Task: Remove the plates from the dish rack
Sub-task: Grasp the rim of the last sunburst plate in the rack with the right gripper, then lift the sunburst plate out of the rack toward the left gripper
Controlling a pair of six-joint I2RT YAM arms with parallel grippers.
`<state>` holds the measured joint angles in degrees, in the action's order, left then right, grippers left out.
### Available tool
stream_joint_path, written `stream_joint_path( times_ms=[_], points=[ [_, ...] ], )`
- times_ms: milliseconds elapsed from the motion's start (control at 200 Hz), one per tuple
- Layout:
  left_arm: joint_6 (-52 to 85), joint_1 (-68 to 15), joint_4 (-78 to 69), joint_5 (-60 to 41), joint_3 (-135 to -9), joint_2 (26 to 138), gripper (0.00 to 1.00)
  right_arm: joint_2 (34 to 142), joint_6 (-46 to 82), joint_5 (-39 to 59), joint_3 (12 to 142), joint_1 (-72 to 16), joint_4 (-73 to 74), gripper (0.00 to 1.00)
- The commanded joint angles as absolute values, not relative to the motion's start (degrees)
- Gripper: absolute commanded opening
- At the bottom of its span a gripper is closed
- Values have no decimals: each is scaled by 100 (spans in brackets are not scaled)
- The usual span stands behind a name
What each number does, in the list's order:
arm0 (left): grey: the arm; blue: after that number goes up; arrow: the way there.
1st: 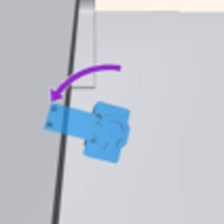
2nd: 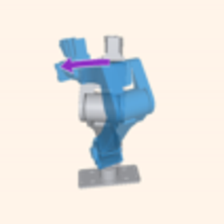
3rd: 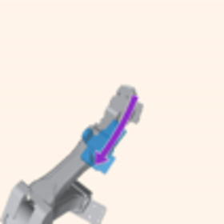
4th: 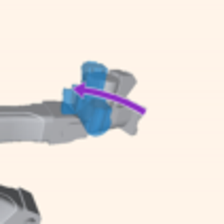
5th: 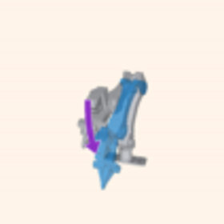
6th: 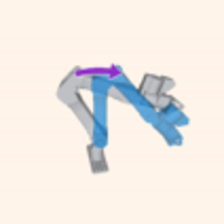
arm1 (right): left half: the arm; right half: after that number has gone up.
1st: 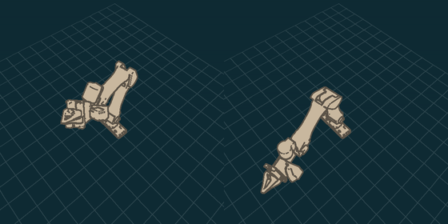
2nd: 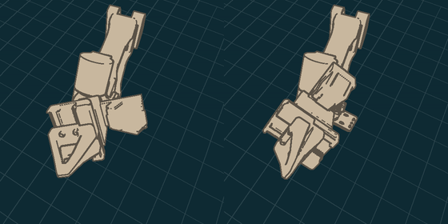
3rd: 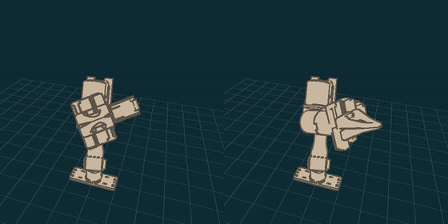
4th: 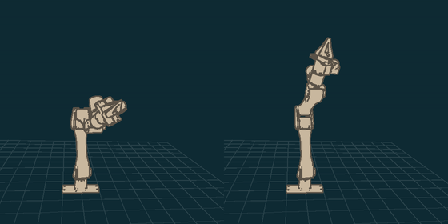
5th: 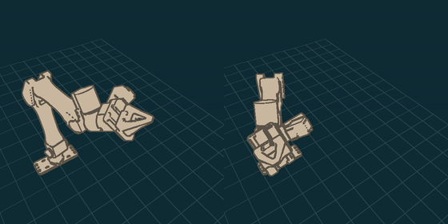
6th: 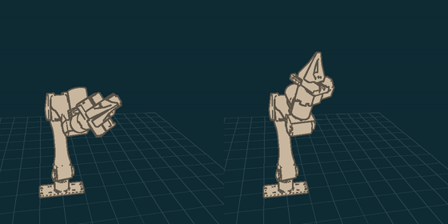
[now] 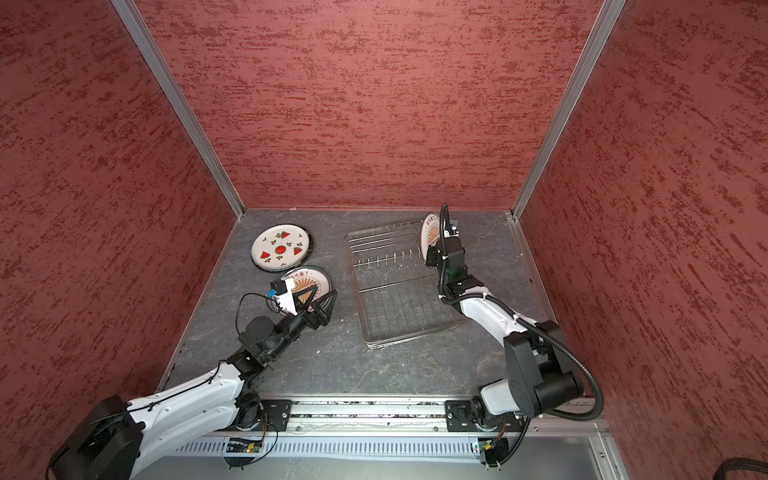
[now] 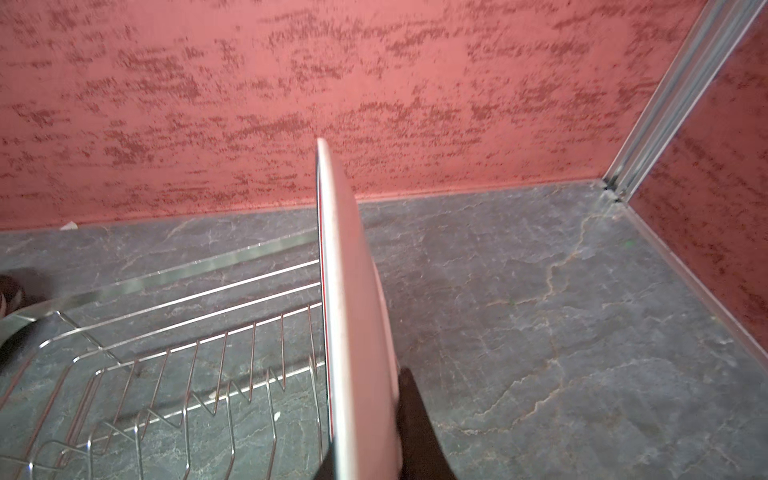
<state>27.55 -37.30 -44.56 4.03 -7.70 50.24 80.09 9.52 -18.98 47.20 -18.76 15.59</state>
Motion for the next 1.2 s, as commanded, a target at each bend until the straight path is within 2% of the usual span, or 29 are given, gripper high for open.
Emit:
stream_joint_path(
  times_ms=[0,160,356,441,606,897,1192],
  points=[
    [2678,-3753,-4452,453,-703,4955,99,7552,744,-2522,4607,-2001,1979,8],
    [2724,-3753,-4371,518,-697,4893,99,6873,764,-2627,4114,-2121,2398,7],
    [2918,-3753,-4299,853,-631,4773,99,5848,984,-2315,3336,-2153,2881,7],
    [3011,-3744,-4360,1154,-543,4740,99,5552,1079,-2296,3174,-2170,2830,7],
    [3038,-3744,-4184,1127,-558,4582,99,5079,1282,-2073,2666,-2181,3304,6],
    [2892,-3735,-4234,750,-534,4350,99,4531,2013,-691,2030,-2180,4104,6],
    [2614,-3665,-4976,-585,-378,4338,99,4678,2440,1067,1890,-2180,4845,6]
  ],
)
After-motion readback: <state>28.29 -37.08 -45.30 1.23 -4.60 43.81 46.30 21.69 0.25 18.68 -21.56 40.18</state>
